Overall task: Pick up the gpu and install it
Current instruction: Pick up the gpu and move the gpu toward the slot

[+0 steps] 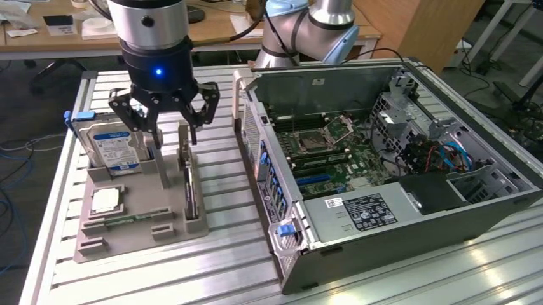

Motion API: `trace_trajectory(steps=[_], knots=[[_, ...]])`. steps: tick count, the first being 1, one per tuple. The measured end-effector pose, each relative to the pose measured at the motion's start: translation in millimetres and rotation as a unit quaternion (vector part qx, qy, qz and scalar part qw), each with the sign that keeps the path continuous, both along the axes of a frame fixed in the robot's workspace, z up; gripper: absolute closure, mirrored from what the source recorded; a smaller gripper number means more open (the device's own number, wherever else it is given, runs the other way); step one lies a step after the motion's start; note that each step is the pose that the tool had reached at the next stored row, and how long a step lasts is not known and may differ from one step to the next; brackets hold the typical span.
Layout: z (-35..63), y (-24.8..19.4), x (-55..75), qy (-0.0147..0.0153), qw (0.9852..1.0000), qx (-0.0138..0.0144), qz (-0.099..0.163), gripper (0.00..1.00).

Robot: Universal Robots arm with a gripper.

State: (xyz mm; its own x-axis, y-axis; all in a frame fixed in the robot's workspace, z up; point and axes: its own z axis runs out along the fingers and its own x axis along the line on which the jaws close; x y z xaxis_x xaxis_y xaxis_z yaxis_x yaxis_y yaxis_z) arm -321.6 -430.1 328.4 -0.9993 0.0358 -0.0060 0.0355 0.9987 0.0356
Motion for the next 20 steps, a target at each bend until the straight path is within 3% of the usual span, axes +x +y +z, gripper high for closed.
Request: trace_trajectory(steps=[3, 9, 20], knots=[[-4.9, -1.2, 0.4, 0.0010, 1.0000, 0.0000, 0.000, 0.41], [-13.6, -3.7, 2.5, 0.0061, 1.0000, -0.0001, 0.006, 0.41], [-22.9, -7.8, 6.0, 0.0062, 1.0000, 0.0000, 0.006, 0.41]])
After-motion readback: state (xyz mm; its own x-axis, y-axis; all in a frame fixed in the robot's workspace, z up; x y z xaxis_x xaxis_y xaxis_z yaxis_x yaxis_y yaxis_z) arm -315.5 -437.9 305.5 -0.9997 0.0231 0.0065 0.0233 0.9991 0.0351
